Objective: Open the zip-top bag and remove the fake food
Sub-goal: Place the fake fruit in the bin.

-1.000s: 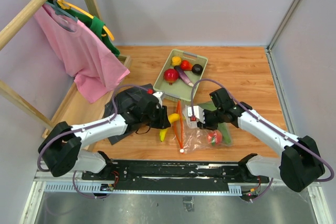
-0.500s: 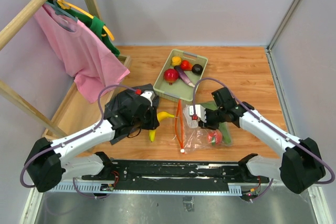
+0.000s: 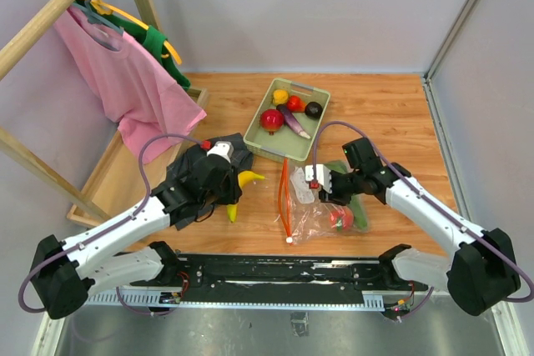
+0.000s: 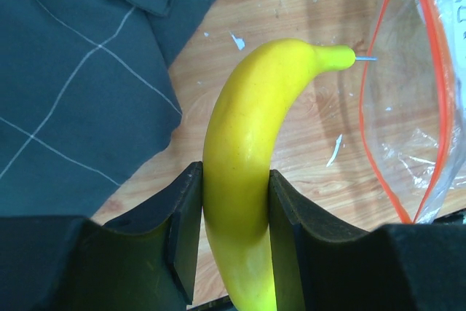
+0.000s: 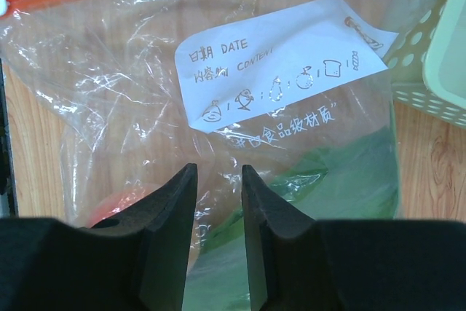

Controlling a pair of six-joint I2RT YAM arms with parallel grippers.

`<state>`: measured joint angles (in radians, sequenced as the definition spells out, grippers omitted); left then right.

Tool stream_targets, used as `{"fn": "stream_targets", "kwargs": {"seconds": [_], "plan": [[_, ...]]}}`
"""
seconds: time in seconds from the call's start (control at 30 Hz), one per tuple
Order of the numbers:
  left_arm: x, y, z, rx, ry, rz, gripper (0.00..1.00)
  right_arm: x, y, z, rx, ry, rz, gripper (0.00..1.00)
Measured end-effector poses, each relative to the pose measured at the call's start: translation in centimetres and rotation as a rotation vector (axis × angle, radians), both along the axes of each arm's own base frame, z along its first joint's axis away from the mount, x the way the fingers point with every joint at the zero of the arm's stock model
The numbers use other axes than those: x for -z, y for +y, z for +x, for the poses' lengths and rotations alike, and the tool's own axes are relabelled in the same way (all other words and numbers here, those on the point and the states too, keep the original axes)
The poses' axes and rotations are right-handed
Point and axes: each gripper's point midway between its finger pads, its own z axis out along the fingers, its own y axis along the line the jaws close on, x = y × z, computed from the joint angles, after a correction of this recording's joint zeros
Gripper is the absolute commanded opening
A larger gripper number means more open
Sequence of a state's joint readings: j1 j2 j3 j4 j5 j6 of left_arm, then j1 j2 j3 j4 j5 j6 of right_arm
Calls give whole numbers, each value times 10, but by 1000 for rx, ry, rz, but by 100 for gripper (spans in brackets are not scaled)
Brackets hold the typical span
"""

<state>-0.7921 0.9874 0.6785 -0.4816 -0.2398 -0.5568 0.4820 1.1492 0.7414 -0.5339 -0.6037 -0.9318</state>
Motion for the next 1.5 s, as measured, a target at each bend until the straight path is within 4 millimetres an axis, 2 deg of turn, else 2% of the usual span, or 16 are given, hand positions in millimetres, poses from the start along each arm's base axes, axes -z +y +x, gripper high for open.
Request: {"fn": "stream_targets", "kwargs": {"seconds": [0.27, 0.53, 0.73, 0.97, 1.07, 1.2, 1.5], "plan": [[-31, -4, 13, -27, -96, -57, 21, -8, -7, 3, 26, -13, 25, 33], [-66, -22, 38, -40, -226, -156, 21, -16, -13, 8, 56, -39, 47, 34], [-83, -38, 64, -61, -314, -195, 20, -19, -12, 7, 53, -42, 59, 34], [-99, -71, 109, -93, -378, -194, 20, -24, -15, 10, 67, -53, 72, 34], [-100, -88, 130, -104, -388, -189, 17, -24, -15, 9, 64, -53, 76, 34], [-91, -108, 154, -110, -388, -162, 13, -26, -14, 9, 62, -55, 82, 35], [-79, -145, 211, -168, -390, -81, 10, -27, -15, 9, 65, -58, 86, 35]]}}
